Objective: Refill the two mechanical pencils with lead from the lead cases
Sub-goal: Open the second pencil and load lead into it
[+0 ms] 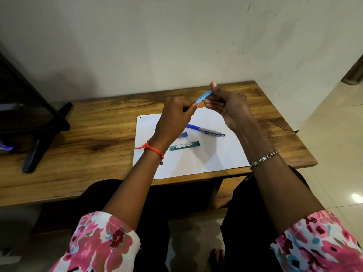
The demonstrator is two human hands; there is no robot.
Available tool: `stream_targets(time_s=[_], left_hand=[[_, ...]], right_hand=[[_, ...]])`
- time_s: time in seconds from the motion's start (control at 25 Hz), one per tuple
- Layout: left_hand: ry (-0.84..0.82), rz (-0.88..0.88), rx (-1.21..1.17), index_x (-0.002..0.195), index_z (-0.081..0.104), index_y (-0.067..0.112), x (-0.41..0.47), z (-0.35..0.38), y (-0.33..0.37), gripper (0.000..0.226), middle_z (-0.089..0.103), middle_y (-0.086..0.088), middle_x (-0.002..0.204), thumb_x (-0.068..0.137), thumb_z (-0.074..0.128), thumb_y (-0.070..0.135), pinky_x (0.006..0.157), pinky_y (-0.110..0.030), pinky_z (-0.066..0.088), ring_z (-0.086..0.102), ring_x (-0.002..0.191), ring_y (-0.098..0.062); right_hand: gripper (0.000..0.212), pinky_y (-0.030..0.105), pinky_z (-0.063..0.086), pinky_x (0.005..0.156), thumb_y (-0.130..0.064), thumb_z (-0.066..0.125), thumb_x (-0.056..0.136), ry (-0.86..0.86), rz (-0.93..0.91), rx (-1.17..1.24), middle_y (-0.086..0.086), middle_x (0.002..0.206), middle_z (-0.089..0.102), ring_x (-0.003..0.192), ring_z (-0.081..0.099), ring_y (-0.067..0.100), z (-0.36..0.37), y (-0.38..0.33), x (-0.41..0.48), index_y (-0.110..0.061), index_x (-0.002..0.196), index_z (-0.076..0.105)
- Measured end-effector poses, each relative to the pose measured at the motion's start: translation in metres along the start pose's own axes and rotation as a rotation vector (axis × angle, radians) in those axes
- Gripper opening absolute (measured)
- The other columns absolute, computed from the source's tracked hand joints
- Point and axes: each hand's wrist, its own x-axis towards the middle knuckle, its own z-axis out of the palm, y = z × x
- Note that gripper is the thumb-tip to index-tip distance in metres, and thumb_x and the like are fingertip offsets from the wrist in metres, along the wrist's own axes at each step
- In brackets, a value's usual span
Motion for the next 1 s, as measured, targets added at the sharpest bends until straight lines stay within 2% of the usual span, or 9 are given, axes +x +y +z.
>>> stream_targets(time_s=[0.12, 0.28, 0.36, 0.52, 0.68, 0.76, 0.8, 0.88, 1.0], left_hand=[[-0.021, -0.036, -0.022, 0.070, 0.066, -0.008, 0.000, 0.001, 0.002, 0.027, 0.064, -0.026, 0.068, 0.088, 0.059, 0.012, 0.057, -0.030, 0.037, 0.050, 0.059, -0.025], [-0.048, -0.078, -0.033, 0.070, 0.065, -0.010, -0.001, 0.000, 0.005, 0.030, 0.062, -0.024, 0.065, 0.089, 0.057, 0.013, 0.051, -0.014, 0.029, 0.044, 0.057, -0.020], [-0.059, -0.093, -0.045, 0.069, 0.064, -0.010, 0.000, 0.001, 0.006, 0.031, 0.060, -0.024, 0.063, 0.089, 0.057, 0.013, 0.050, -0.015, 0.029, 0.042, 0.057, -0.019], [-0.066, -0.115, -0.044, 0.065, 0.062, -0.009, 0.003, 0.004, 0.004, 0.033, 0.060, -0.030, 0.066, 0.089, 0.058, 0.013, 0.054, -0.028, 0.029, 0.040, 0.057, -0.020], [-0.093, -0.130, -0.047, 0.059, 0.060, 0.000, 0.002, 0.005, 0.004, 0.033, 0.059, -0.028, 0.062, 0.088, 0.059, 0.015, 0.052, -0.022, 0.029, 0.040, 0.057, -0.018], [-0.098, -0.135, -0.032, 0.059, 0.055, 0.009, -0.002, 0.001, 0.001, 0.030, 0.052, -0.022, 0.057, 0.088, 0.059, 0.016, 0.053, -0.024, 0.030, 0.039, 0.057, -0.017], [-0.090, -0.147, -0.035, 0.058, 0.057, 0.006, -0.004, -0.001, -0.002, 0.031, 0.053, -0.022, 0.057, 0.088, 0.059, 0.016, 0.053, -0.025, 0.031, 0.040, 0.056, -0.016], [-0.054, -0.174, -0.054, 0.062, 0.064, -0.007, -0.005, -0.008, -0.006, 0.032, 0.058, -0.022, 0.059, 0.087, 0.061, 0.015, 0.051, -0.018, 0.032, 0.040, 0.047, -0.006], [-0.033, -0.187, -0.058, 0.072, 0.069, -0.008, -0.006, -0.013, -0.004, 0.026, 0.061, -0.009, 0.061, 0.086, 0.062, 0.013, 0.048, -0.005, 0.032, 0.048, 0.043, 0.006]], right_hand=[[0.019, 0.021, 0.055, 0.049, -0.016, 0.070, 0.083, 0.043, -0.001, -0.012, 0.007, 0.051, 0.065, 0.044, 0.063, 0.017, 0.001, 0.001, -0.001, 0.002, 0.080, 0.066], [0.021, 0.022, 0.053, 0.045, -0.020, 0.071, 0.082, 0.090, -0.005, -0.054, 0.006, 0.052, 0.065, 0.039, 0.059, 0.015, 0.003, 0.001, -0.001, 0.000, 0.078, 0.066], [0.021, 0.022, 0.051, 0.043, -0.022, 0.071, 0.083, 0.108, -0.008, -0.083, 0.006, 0.055, 0.065, 0.036, 0.056, 0.013, 0.003, 0.001, -0.001, -0.002, 0.077, 0.067], [0.021, 0.020, 0.048, 0.041, -0.024, 0.071, 0.083, 0.125, 0.006, -0.123, 0.006, 0.059, 0.065, 0.033, 0.051, 0.012, 0.004, 0.000, -0.002, -0.006, 0.073, 0.066], [0.023, 0.020, 0.047, 0.042, -0.028, 0.065, 0.088, 0.158, 0.027, -0.090, 0.000, 0.048, 0.061, 0.033, 0.050, 0.011, -0.003, -0.002, 0.002, -0.008, 0.075, 0.064], [0.024, 0.019, 0.047, 0.043, -0.030, 0.063, 0.089, 0.172, 0.044, -0.066, -0.004, 0.044, 0.059, 0.037, 0.052, 0.010, -0.012, -0.009, 0.008, -0.011, 0.075, 0.063], [0.024, 0.018, 0.048, 0.044, -0.030, 0.062, 0.090, 0.154, 0.061, -0.081, -0.005, 0.046, 0.060, 0.040, 0.056, 0.009, -0.017, -0.012, 0.010, -0.011, 0.075, 0.062], [0.021, 0.018, 0.051, 0.047, -0.021, 0.059, 0.092, 0.069, 0.115, -0.079, 0.000, 0.054, 0.064, 0.046, 0.063, 0.010, -0.022, -0.014, 0.012, -0.008, 0.075, 0.060], [0.018, 0.019, 0.056, 0.053, -0.004, 0.052, 0.092, -0.044, 0.201, 0.011, 0.010, 0.067, 0.064, 0.050, 0.065, 0.013, -0.017, -0.010, 0.012, 0.000, 0.075, 0.058]])
